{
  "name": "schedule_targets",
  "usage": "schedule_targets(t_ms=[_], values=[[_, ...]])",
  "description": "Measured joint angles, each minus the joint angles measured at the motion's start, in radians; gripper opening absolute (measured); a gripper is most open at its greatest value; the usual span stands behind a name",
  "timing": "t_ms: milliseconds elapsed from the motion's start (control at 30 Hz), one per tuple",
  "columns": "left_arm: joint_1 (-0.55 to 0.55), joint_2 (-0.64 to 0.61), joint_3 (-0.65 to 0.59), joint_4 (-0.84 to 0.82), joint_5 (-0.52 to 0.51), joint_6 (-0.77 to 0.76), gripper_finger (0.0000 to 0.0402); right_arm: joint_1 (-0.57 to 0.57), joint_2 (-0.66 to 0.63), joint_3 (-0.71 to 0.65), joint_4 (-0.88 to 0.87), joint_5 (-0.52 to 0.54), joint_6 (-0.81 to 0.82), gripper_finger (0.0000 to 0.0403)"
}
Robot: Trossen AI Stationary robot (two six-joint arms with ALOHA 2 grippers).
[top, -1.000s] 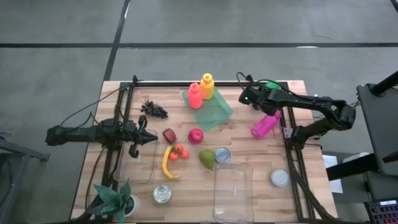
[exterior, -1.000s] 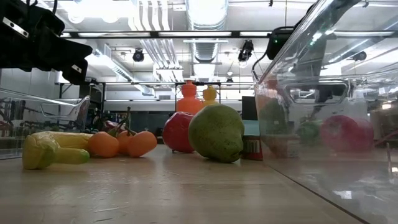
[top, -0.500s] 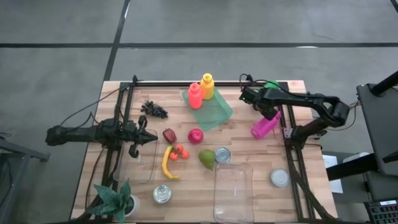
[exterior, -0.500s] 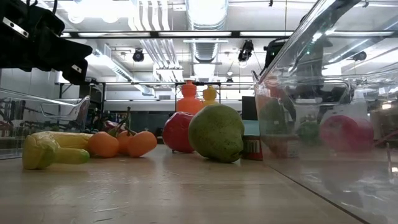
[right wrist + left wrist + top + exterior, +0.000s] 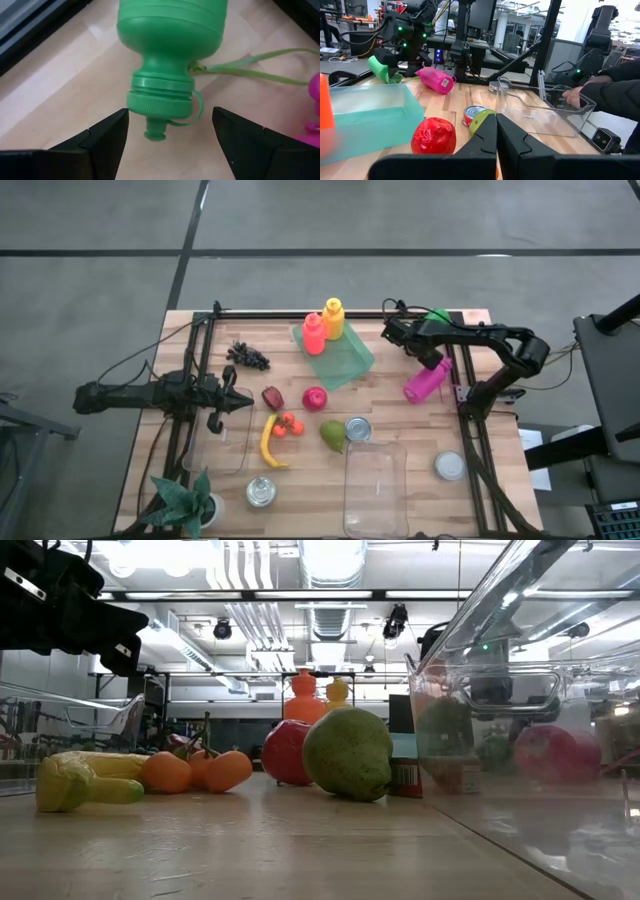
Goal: Pick & Place Food Item
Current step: Put the green water bottle into the green bin
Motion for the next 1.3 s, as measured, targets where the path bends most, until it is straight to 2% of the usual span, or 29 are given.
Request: schedule_targets(t_ms=[467, 800, 1167, 1300], values=[[0.000, 0.000, 0.000, 0.000, 0.000, 0.000, 0.0001, -0.023, 0.021, 0.000, 0.020, 0.039, -0.025, 0.0286], [0.000, 0.000, 0.000, 0.000, 0.000, 0.000, 0.0001, -0.039, 0.087, -0.001, 0.079, 0.005, -0.095, 0.0286], [0.000, 0.000, 0.000, 0.000, 0.000, 0.000, 0.0001, -0.046, 0.091, -0.001, 0.112, 0.002, -0.159, 0.0285], [0.000, 0.000, 0.000, 0.000, 0.000, 0.000, 0.0001, -0.046, 0.091, -0.001, 0.113, 0.002, -0.162, 0.0260]])
